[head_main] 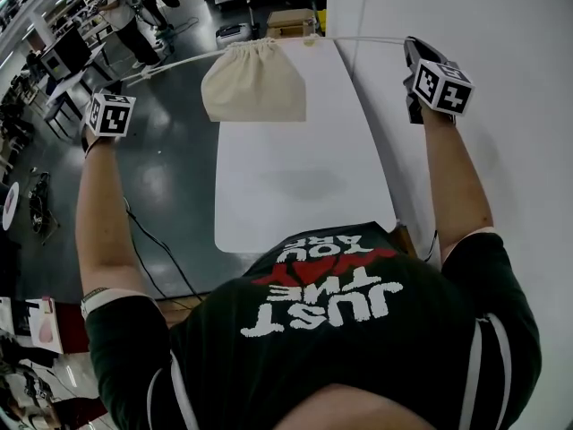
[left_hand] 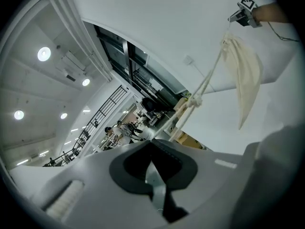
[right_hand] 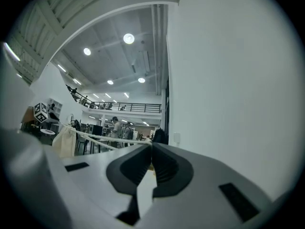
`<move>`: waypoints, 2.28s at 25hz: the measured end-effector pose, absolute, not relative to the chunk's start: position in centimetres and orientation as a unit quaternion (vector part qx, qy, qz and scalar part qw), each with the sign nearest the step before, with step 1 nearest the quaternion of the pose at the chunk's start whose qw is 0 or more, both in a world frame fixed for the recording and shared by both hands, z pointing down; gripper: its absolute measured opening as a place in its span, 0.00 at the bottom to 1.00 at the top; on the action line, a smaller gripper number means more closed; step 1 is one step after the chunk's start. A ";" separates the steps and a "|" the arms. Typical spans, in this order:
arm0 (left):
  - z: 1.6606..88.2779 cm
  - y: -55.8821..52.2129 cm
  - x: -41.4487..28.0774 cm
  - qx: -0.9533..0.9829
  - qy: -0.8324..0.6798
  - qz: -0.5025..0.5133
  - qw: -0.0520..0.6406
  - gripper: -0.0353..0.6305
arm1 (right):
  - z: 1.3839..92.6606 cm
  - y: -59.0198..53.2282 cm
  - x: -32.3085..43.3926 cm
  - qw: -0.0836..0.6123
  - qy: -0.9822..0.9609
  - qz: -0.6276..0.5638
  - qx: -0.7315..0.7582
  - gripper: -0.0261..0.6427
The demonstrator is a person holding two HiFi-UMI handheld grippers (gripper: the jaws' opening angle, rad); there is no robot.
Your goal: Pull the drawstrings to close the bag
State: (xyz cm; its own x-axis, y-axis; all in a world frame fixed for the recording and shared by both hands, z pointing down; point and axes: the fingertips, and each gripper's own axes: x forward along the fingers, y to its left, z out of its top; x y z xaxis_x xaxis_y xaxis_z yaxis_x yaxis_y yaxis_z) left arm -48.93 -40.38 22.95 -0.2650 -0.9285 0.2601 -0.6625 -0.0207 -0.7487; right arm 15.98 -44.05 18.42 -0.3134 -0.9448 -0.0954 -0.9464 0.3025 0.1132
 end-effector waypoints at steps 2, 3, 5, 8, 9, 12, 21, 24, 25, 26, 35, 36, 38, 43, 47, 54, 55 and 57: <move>23.1 -40.6 -49.0 -0.584 0.681 -0.412 0.159 0.07 | 18.3 -44.1 15.9 0.008 0.808 0.072 -0.584 0.06; 23.2 -40.6 -49.0 -0.584 0.681 -0.412 0.159 0.07 | 18.4 -44.1 15.8 0.009 0.809 0.071 -0.584 0.06; 23.3 -40.4 -48.9 -0.586 0.681 -0.409 0.161 0.07 | 18.6 -43.8 15.9 0.011 0.808 0.068 -0.585 0.06; 23.1 -40.3 -48.7 -0.588 0.681 -0.404 0.162 0.07 | 18.7 -43.5 16.3 0.017 0.807 0.063 -0.586 0.06; 23.0 -40.3 -48.6 -0.589 0.682 -0.403 0.161 0.07 | 18.7 -43.5 16.3 0.020 0.808 0.060 -0.586 0.06; 22.9 -40.3 -48.6 -0.594 0.683 -0.396 0.156 0.07 | 18.6 -43.4 16.4 0.033 0.811 0.046 -0.582 0.06; 24.2 -39.4 -48.4 -0.616 0.677 -0.380 0.134 0.07 | 19.6 -43.5 18.9 0.076 0.813 -0.004 -0.578 0.06; 24.6 -39.1 -48.7 -0.617 0.675 -0.384 0.129 0.07 | 20.0 -43.4 18.7 0.076 0.819 -0.017 -0.569 0.06; 24.7 -38.9 -48.7 -0.618 0.673 -0.385 0.129 0.07 | 20.1 -43.4 18.6 0.075 0.820 -0.020 -0.567 0.06; 24.7 -38.7 -48.7 -0.620 0.672 -0.385 0.128 0.07 | 20.2 -43.3 18.5 0.073 0.821 -0.021 -0.566 0.06; 24.8 -36.6 -45.0 -0.681 0.680 -0.259 0.078 0.07 | 21.2 -41.6 19.7 0.096 0.812 -0.032 -0.575 0.06; 25.1 -36.6 -44.4 -0.688 0.679 -0.246 0.072 0.06 | 21.4 -41.7 20.0 0.102 0.811 -0.034 -0.575 0.06; 25.6 -36.5 -43.6 -0.699 0.676 -0.224 0.067 0.07 | 21.6 -41.8 20.4 0.115 0.811 -0.038 -0.572 0.06; 25.2 -36.3 -43.0 -0.710 0.688 -0.140 0.047 0.07 | 21.7 -41.8 21.1 0.149 0.811 -0.055 -0.563 0.06; 25.0 -36.2 -43.6 -0.690 0.717 -0.092 0.039 0.07 | 22.3 -42.0 21.4 0.165 0.813 -0.082 -0.552 0.06; 24.8 -36.0 -45.1 -0.656 0.754 -0.042 0.012 0.07 | 23.6 -42.7 22.6 0.198 0.790 -0.134 -0.564 0.06; 24.8 -36.0 -45.2 -0.654 0.755 -0.045 0.016 0.07 | 23.9 -42.8 22.7 0.204 0.788 -0.144 -0.563 0.06; 24.6 -36.1 -45.3 -0.659 0.750 -0.050 0.028 0.08 | 24.0 -42.9 23.0 0.209 0.788 -0.156 -0.557 0.06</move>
